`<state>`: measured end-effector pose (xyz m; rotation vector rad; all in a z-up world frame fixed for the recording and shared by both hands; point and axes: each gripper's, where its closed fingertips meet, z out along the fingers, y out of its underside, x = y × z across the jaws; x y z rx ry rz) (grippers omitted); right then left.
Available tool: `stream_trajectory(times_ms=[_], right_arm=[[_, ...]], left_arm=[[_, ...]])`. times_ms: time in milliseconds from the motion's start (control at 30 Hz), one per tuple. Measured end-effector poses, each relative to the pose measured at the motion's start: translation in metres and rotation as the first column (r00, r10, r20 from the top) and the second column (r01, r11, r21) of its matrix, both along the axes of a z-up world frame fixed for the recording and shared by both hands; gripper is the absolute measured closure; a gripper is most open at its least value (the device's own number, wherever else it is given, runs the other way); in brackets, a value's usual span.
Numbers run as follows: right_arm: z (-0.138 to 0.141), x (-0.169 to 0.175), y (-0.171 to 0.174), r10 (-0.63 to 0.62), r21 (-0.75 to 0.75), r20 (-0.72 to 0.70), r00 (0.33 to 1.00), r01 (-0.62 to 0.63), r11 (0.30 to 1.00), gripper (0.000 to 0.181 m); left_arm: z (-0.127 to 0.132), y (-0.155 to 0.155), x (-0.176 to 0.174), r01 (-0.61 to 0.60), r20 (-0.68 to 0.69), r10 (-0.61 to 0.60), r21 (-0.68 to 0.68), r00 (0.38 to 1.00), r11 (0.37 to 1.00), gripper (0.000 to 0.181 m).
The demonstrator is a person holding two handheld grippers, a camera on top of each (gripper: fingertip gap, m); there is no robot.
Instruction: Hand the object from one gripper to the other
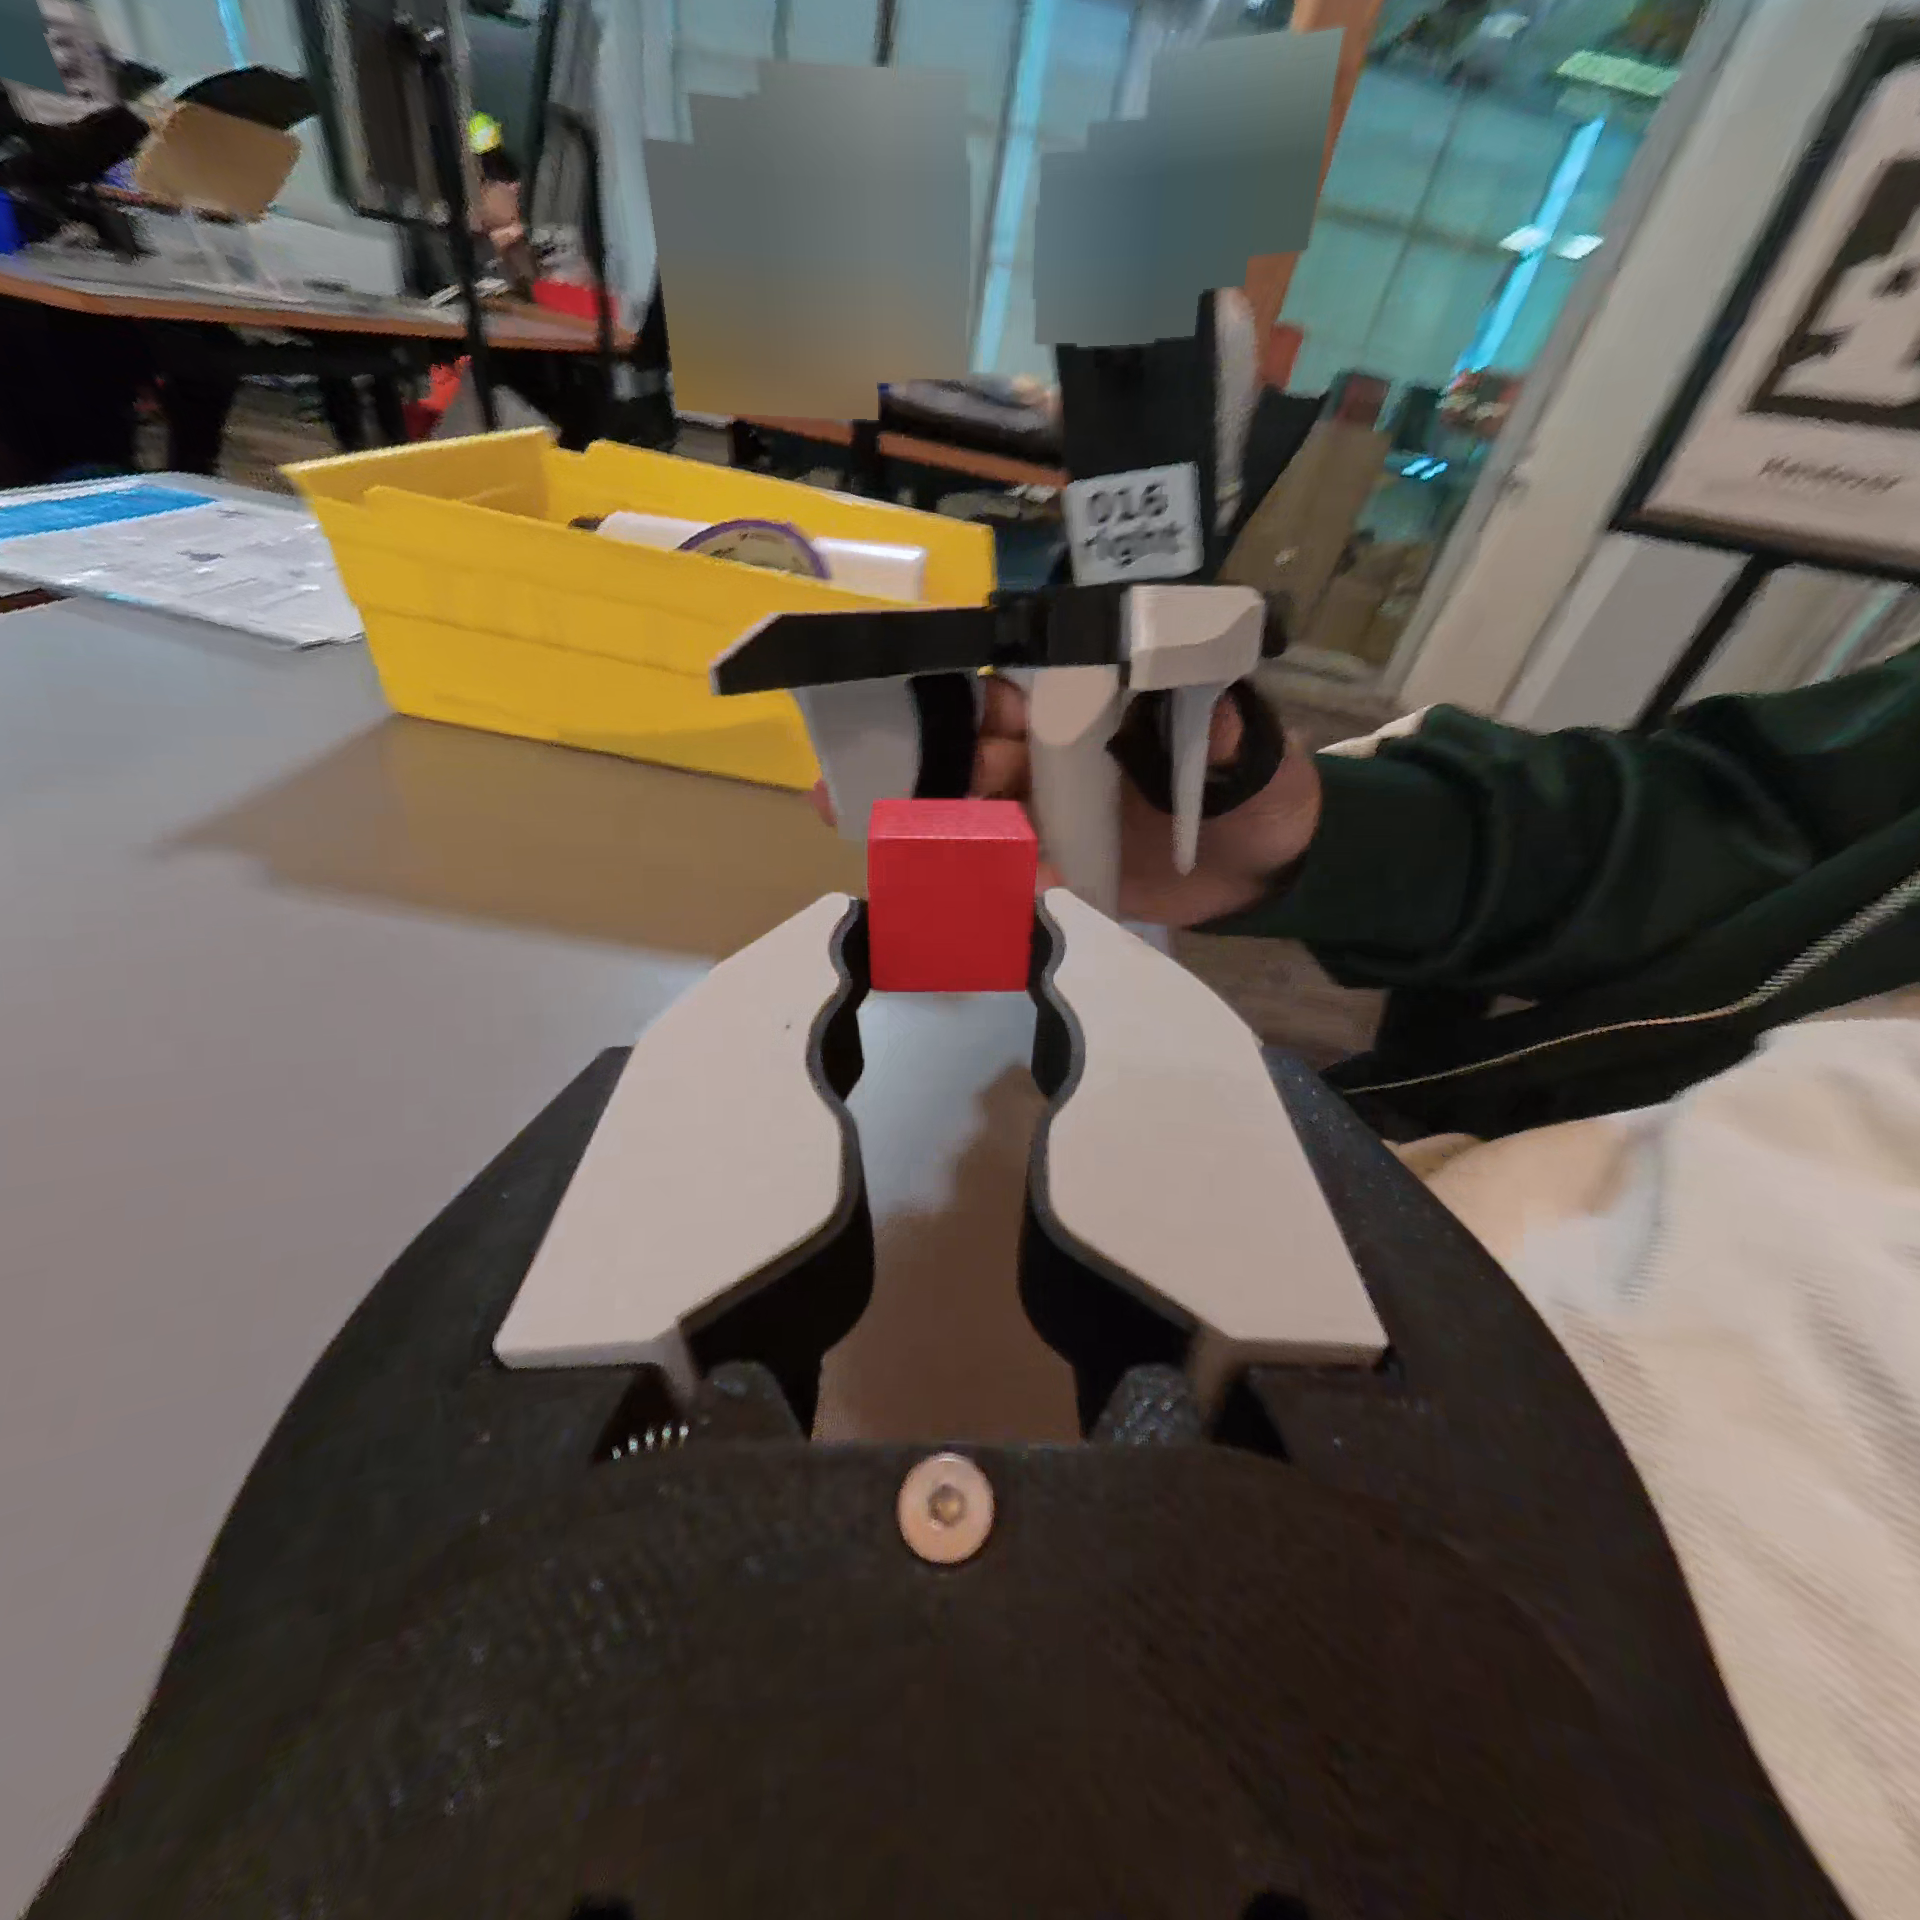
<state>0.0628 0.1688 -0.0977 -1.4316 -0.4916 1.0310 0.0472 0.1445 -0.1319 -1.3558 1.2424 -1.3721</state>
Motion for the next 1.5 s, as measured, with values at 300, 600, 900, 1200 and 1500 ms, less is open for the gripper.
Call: stream_trajectory(times_ms=[300, 600, 900, 1200, 1500], right_arm=[[-0.04, -0.005, 0.004, -0.024, -0.26, 0.182, 0.983, 0.072, 0.963, 0.137], [-0.075, -0.026, -0.006, 0.043, -0.361, 0.373, 0.927, 0.102, 0.927, 0.153], [-0.054, -0.017, -0.005, 0.034, -0.318, 0.301, 0.953, 0.067, 0.946, 0.153], [-0.006, -0.002, -0.012, 0.046, -0.078, 0.158, 0.986, -0.034, 0.996, 0.153], [-0.007, -0.02, -0.025, 0.203, -0.126, 0.057, 0.978, -0.194, 0.973, 0.153]], left_arm=[[-0.034, 0.039, -0.017, -0.162, -0.332, 0.503, 0.685, 0.798, 0.711, 0.15], [-0.049, 0.024, -0.006, -0.029, -0.385, 0.589, 0.821, 0.71, 0.571, 0.149], [-0.025, 0.025, 0.0, -0.218, -0.246, 0.525, 0.709, 0.815, 0.671, 0.11], [0.003, 0.01, -0.005, -0.12, -0.038, 0.12, 0.002, 0.992, 0.993, 0.114], [0.033, -0.011, -0.014, 0.177, 0.223, -0.117, -0.272, 0.968, 0.946, 0.135]])
